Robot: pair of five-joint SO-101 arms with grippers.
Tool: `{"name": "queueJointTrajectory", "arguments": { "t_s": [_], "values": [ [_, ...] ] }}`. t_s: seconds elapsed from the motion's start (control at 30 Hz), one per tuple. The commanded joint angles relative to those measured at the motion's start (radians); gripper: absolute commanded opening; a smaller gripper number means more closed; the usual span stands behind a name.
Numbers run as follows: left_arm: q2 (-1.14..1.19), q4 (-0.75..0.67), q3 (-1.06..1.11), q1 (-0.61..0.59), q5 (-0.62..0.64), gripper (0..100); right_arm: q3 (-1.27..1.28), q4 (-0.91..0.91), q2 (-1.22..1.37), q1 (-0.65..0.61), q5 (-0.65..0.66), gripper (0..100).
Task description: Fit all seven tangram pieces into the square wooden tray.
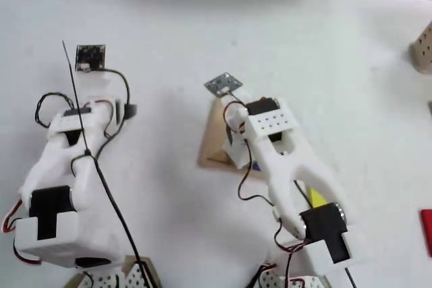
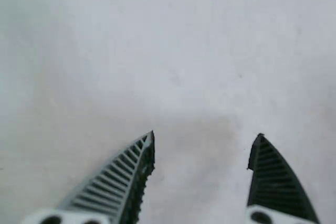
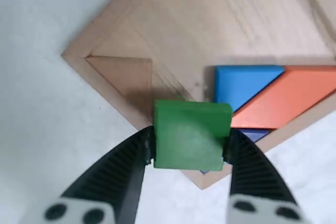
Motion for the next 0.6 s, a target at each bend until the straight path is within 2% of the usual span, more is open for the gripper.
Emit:
{"name": "queueJointTrajectory", "arguments": {
  "t_s": [0.0,0.17,0.4,0.57],
  "values": [
    [-0.056,-0.025,-0.005,-0.010,-0.034,29,-0.043,0.010,-0.004,-0.007,-0.005,27.1],
    [-0.056,-0.025,-0.005,-0.010,-0.034,29,-0.044,0.031,-0.013,-0.007,-0.011,27.6],
    [-0.054,-0.025,-0.005,-0.010,-0.034,29,-0.077,0.196,-0.130,0.042,-0.015,27.3],
    [-0.054,-0.025,-0.005,-0.005,-0.034,29,0.002,0.200,-0.257,0.142,-0.015,15.0]
  ]
}}
